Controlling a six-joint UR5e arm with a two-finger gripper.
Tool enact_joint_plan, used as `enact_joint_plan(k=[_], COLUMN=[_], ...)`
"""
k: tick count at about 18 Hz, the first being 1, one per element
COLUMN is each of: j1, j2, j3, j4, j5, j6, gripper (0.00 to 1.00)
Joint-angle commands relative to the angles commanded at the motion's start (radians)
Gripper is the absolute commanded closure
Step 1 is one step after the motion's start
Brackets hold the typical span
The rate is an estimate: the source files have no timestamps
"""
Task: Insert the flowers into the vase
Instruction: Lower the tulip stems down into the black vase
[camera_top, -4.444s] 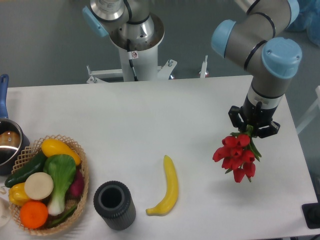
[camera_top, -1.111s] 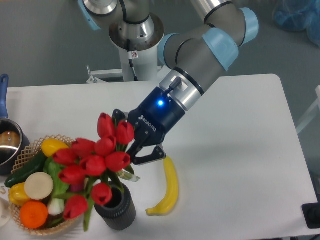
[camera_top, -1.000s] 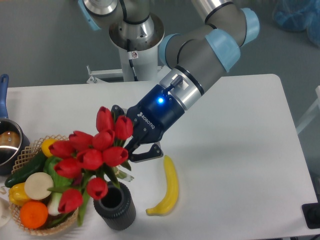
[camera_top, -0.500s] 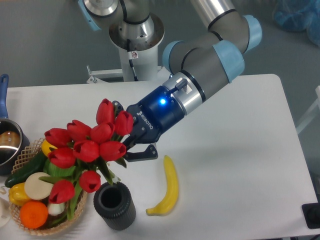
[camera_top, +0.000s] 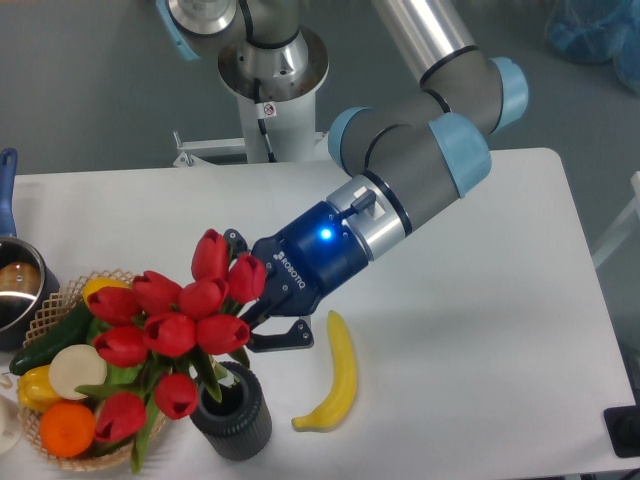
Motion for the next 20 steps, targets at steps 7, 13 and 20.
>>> enact_joint_plan(k=[7,13,20], j1=[-0.014,-0.014,-0.014], j2=[-0.025,-0.054,-0.095], j3=[0.0,-0.005,-0.018], j4=[0.0,0.0,0.0], j5=[0.012,0.032,0.13], j6=[0.002,0.003,0.003], gripper=[0.83,0.81,0.8])
